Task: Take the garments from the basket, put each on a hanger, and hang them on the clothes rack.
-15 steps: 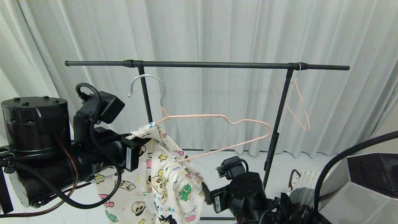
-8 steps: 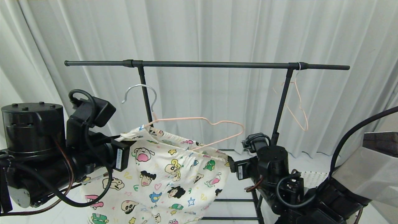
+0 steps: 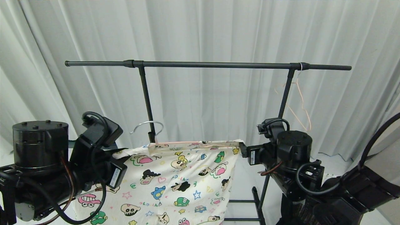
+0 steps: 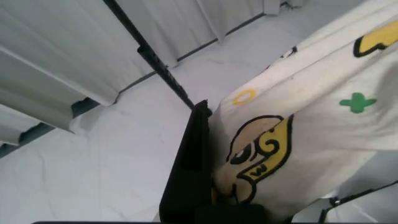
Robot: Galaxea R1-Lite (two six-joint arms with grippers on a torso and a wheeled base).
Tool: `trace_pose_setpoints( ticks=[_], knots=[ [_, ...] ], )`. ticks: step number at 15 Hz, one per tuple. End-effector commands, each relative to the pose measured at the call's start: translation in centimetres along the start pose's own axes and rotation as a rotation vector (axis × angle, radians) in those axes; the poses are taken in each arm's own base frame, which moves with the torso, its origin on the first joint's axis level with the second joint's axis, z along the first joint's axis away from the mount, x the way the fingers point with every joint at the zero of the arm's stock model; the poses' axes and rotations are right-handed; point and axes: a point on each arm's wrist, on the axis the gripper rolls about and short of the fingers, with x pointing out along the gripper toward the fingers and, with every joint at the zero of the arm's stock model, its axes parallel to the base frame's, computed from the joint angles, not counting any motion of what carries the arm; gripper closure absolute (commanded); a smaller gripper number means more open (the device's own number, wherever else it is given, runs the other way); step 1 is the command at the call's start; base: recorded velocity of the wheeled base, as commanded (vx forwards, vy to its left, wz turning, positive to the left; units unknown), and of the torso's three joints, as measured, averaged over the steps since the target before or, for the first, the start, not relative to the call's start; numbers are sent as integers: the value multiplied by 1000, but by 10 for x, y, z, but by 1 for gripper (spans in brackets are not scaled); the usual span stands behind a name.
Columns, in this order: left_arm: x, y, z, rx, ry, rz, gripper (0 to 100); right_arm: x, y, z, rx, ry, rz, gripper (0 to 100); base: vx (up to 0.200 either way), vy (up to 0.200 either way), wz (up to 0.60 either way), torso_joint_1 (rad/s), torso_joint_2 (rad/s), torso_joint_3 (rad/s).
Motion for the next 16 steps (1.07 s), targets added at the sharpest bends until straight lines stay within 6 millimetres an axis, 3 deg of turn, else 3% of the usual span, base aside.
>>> trace_pose_setpoints(
  ticks=[1,4,7,9,14,16],
  knots=[
    [14,-4,-7,37,66,-5,100,-10,-1,21,14,-53,18,0,0,0,0,0,0,0],
    [30,-6,-7,24,130,53,100,-37,5,47,4,-77,131,0,0,0,0,0,0,0],
    [30,-11,8,-115,69,41,100,-69,7,66,-31,-60,290,0,0,0,0,0,0,0],
    [28,-18,14,-167,45,16,100,-87,-1,76,-100,-17,449,0,0,0,0,0,0,0],
    [31,-29,18,-165,17,-8,100,-100,-11,84,-163,72,597,0,0,0,0,0,0,0],
    [42,-23,15,-179,42,116,100,-101,-16,87,-159,70,589,0,0,0,0,0,0,0]
  ],
)
